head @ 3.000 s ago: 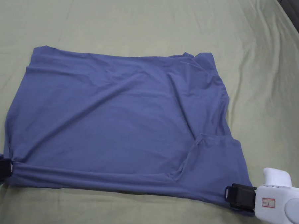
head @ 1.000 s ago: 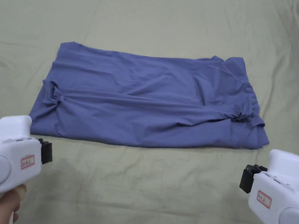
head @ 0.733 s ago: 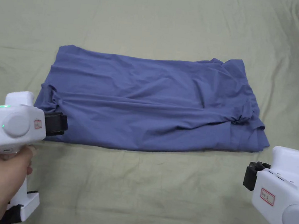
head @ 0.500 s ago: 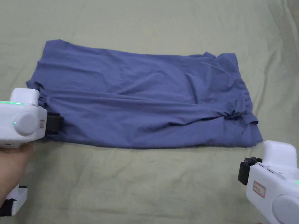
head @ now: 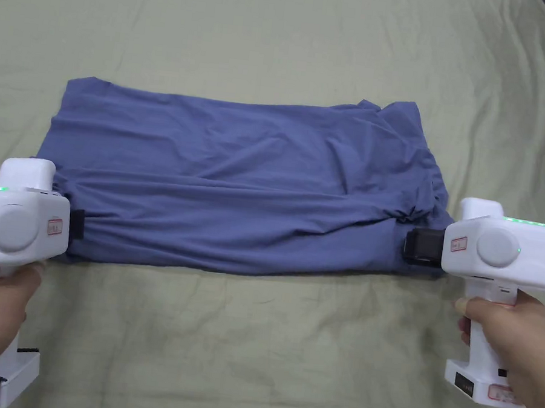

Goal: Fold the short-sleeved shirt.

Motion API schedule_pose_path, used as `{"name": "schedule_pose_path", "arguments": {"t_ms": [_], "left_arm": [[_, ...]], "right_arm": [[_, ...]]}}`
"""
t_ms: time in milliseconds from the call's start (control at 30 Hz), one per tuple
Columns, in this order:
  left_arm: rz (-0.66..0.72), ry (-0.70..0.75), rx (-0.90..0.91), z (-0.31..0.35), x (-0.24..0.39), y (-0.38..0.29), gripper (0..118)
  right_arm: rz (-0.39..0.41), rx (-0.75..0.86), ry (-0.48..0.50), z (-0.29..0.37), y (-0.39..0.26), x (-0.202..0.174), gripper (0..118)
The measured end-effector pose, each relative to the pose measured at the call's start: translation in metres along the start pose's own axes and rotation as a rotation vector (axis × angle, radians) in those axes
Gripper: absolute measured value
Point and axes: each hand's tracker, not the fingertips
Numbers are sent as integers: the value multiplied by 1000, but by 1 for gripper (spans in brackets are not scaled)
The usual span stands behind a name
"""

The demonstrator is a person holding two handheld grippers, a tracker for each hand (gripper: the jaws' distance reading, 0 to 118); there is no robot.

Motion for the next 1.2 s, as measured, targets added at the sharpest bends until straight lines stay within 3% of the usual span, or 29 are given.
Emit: {"name": "schedule_pose_path", "arguments": {"t_ms": [67,100,133,167,200,267,467,733,867,967,1033,1100,1200], "left_arm": [[4,-6,-3,1,-2,1,11],[6,-10,-1,2,-3,1,11],[7,-13,2,3,-5,2,11],[8,-17,-1,4,-6,3,11],[12,-20,-3,6,-8,3,11],[21,-34,0,11,-12,2,9],[38,-102,-7,43,-35,-2,8],[-17,-140,-56,85,-60,-30,8],[-72,-96,-100,81,-58,-54,7],[-85,26,-165,63,-59,-71,7],[-7,-5,-199,50,-69,-78,7],[48,-32,-190,48,-70,-82,7],[15,-8,-179,52,-61,-79,7]], "right_arm": [[-76,11,60,16,-5,-3,107],[-73,53,34,29,-6,-4,102],[-46,95,68,39,-9,-6,86],[-37,130,112,43,-12,-3,22],[-25,143,145,47,-16,-3,8],[17,99,90,61,-22,-4,8],[-3,150,131,131,-47,12,8],[5,26,126,187,-111,16,8],[-8,-34,80,152,-135,23,8],[-14,-65,59,130,-141,21,8],[-15,-104,40,116,-141,16,8],[38,-137,27,102,-143,10,8],[56,-123,0,101,-140,0,10]]}}
